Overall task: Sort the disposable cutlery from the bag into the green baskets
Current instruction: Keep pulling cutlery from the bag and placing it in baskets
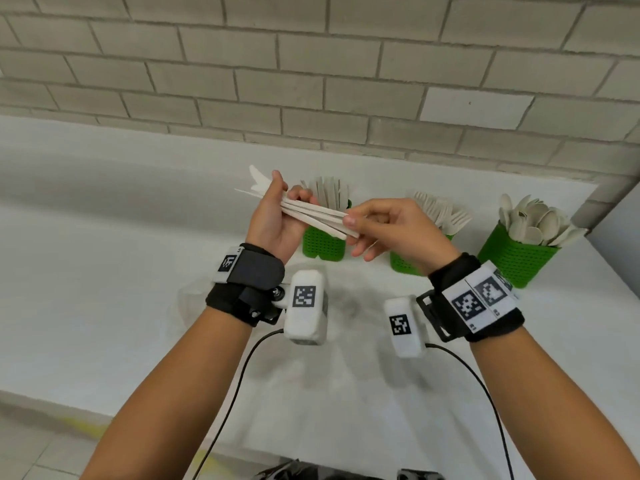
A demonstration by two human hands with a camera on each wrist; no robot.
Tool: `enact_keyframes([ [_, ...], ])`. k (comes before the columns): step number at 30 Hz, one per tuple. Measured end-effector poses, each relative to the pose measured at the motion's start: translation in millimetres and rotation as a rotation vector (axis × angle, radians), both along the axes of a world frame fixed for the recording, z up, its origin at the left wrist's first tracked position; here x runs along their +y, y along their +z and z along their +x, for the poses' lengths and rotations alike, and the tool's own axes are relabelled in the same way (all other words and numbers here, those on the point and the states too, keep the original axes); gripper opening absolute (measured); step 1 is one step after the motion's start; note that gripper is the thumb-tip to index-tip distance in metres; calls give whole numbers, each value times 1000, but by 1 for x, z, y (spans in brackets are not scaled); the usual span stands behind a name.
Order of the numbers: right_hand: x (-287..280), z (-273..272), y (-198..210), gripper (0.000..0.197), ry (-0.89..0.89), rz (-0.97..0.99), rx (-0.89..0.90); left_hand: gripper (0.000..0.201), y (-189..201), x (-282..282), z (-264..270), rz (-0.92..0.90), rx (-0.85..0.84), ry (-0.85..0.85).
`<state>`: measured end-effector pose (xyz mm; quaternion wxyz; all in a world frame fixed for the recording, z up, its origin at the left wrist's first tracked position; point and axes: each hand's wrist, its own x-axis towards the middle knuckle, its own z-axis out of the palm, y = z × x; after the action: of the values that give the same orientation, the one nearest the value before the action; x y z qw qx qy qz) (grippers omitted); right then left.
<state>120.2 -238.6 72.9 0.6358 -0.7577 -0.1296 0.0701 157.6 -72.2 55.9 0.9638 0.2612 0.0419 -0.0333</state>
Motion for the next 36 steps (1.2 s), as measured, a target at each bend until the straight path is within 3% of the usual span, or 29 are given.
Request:
enact_keyframes([
  [9,17,-3,-14,5,-151,191,31,35,-1,26,4,-103,-45,-105],
  [18,6,0,12,15,-320,895,-169,30,-5,30,1,-153,-98,-145],
  [20,3,0,20,16,-369,936,-216,30,-3,28,-1,-140,-117,-170],
  [23,8,2,25,15,-370,767,-197,30,-2,24,-3,-60,-135,-234],
  [30,38,9,22,11,-250,142,-204,33,-1,5,-8,248,-208,-402],
  [36,33,19,19,11,-316,49,-214,36,0,-9,-8,373,-273,-513],
])
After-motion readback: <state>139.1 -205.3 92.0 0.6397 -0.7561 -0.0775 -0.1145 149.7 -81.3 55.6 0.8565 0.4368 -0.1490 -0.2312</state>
